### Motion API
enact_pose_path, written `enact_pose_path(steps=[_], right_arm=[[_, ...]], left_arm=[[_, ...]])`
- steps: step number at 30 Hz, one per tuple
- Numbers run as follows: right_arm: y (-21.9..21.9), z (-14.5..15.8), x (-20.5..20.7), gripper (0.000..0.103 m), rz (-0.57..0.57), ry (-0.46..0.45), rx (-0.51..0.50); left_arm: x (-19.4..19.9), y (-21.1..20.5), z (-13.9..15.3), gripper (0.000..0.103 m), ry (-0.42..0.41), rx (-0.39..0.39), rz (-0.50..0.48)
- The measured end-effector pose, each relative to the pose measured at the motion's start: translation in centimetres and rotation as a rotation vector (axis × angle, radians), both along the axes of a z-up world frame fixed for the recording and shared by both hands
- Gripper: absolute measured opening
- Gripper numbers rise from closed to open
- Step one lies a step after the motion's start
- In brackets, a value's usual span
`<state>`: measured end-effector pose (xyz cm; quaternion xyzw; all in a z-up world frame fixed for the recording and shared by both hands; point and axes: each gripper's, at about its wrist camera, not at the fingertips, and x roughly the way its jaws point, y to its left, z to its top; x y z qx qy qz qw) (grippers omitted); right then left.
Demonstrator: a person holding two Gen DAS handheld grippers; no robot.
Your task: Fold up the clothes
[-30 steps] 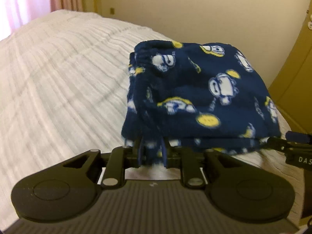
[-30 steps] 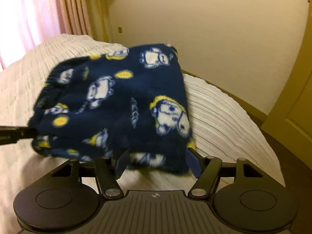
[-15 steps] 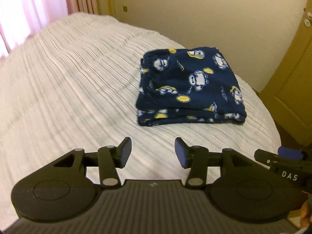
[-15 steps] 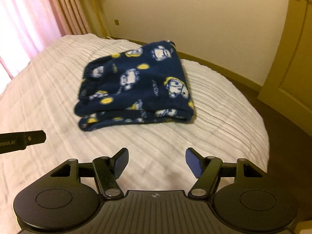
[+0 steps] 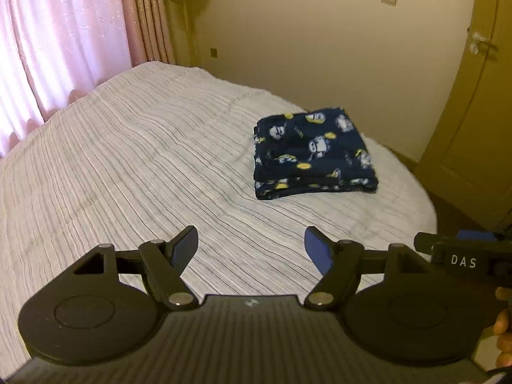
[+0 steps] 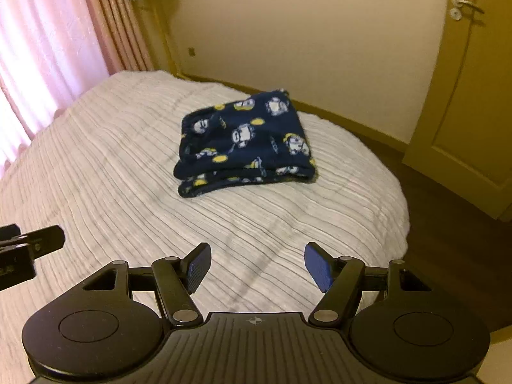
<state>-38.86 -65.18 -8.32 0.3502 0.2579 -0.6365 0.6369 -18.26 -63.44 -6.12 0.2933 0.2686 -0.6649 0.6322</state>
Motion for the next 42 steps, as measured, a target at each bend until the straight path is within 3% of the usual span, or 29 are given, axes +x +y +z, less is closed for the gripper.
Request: enact_pose_path(steps=[9,20,30,42], right_arm=[[5.4,2.8,0.8,0.068,-0.040,0.007,-0.010],[9.0,3.8,0.0,0.068,-0.049,0.007,0.001],[9.0,3.6,-0.8,0.068,-0.059,0.021,0.079],[5.7,3.3,-0.6,0.068,-0.026,0.044,0.088]], left_arm=[[0.4,4.4,2.8,0.071,0.006,-0.037,0.000],[-1.2,6.9,2.3,0.071,0.009,0.035,-0.036],[-2.9,6.4,1.1,0.071,0.006,0.098,-0.077],[-3.5,2.3,0.1,0.071,-0.032,0.121,-0.067]])
